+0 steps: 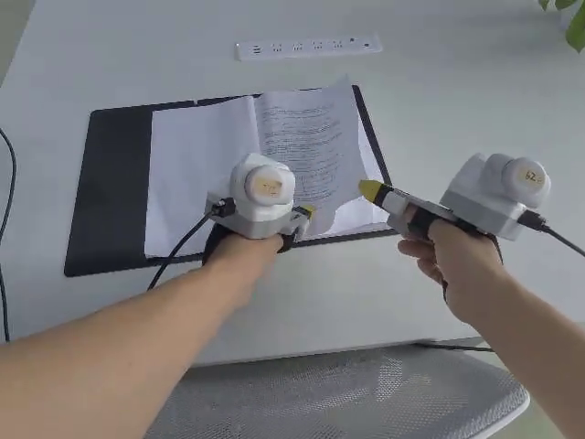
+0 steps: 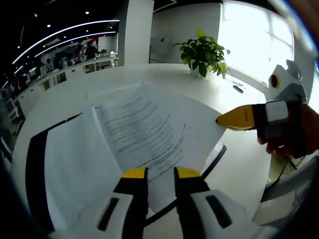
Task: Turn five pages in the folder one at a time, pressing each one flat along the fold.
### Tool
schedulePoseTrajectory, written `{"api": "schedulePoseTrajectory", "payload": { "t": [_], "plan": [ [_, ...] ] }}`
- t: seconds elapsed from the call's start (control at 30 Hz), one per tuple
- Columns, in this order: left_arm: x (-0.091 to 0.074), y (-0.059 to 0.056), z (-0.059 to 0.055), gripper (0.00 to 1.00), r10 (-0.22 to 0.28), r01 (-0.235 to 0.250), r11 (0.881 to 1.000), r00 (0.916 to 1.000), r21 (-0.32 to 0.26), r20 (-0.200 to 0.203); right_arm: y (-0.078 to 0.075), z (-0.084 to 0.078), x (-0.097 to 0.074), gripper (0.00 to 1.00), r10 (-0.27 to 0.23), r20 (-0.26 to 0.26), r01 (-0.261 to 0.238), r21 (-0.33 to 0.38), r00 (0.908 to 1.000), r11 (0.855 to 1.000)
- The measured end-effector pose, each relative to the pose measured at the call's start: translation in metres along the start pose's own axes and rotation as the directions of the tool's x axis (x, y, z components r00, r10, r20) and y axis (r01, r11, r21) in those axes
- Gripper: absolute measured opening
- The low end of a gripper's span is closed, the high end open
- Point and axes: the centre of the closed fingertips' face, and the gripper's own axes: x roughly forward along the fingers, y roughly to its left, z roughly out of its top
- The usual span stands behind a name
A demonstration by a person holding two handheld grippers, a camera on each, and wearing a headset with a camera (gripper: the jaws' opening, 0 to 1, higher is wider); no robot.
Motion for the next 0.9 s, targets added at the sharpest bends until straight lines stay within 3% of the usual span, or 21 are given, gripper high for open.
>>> {"api": "schedulePoseTrajectory", "payload": {
  "t": [0.27, 0.4, 0.43, 0.53, 0.9],
  "plan": [
    [-0.043, 0.028, 0.000, 0.21, 0.027, -0.025, 0.999, 0.9990, -0.040, 0.035, 0.038, 0.000, 0.009, 0.00, 0.063, 0.005, -0.063, -0.014, 0.9980, 0.998],
    [-0.074, 0.038, 0.006, 0.22, 0.042, -0.037, 0.997, 0.9966, -0.069, 0.071, 0.060, -0.004, 0.014, 0.00, 0.109, 0.000, -0.109, -0.026, 0.9941, 0.994],
    [-0.083, 0.043, 0.010, 0.22, 0.061, -0.050, 0.993, 0.9932, -0.103, 0.099, 0.068, -0.006, 0.016, 0.00, 0.121, -0.004, -0.121, -0.033, 0.9927, 0.992],
    [-0.102, 0.050, 0.011, 0.22, 0.073, -0.060, 0.992, 0.9909, -0.114, 0.114, 0.082, -0.010, 0.023, 0.00, 0.144, -0.019, -0.144, -0.048, 0.9895, 0.988],
    [-0.152, 0.092, -0.002, 0.22, 0.143, -0.123, 0.981, 0.9813, -0.151, 0.129, 0.145, -0.038, 0.060, 0.00, 0.234, -0.101, -0.242, -0.085, 0.9671, 0.966]
  ]
}}
